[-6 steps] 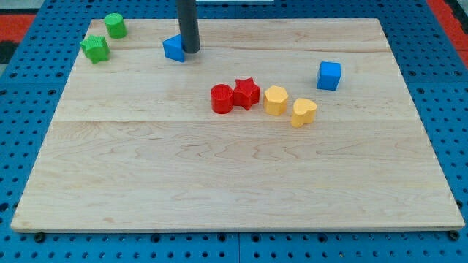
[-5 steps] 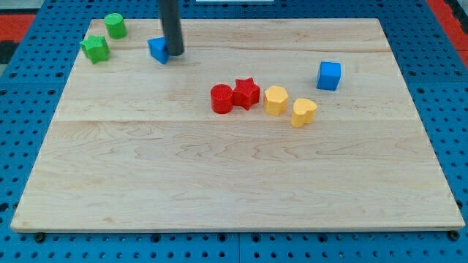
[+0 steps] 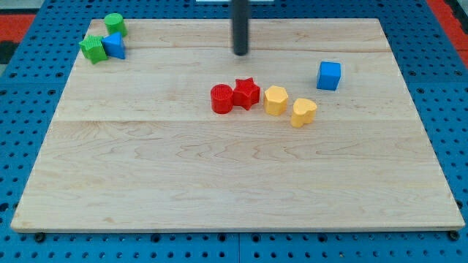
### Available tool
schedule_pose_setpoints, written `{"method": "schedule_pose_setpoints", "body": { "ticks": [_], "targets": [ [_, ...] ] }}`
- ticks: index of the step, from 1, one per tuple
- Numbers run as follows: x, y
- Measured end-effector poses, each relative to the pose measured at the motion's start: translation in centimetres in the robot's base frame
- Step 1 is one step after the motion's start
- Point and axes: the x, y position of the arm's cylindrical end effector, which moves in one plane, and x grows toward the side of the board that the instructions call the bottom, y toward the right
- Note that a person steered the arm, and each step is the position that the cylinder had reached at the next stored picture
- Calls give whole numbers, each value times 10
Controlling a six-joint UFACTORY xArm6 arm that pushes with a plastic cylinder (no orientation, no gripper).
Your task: Place the blue cube below the blue triangle
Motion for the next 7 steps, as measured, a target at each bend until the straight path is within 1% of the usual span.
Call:
{"method": "schedule_pose_setpoints", "body": {
  "ticks": [1,2,3,4,5,6,7],
  "targets": [
    [14,128],
    [21,227],
    [83,198],
    [61,133],
    [37,109],
    [28,37],
    [35,16]
  ]
}}
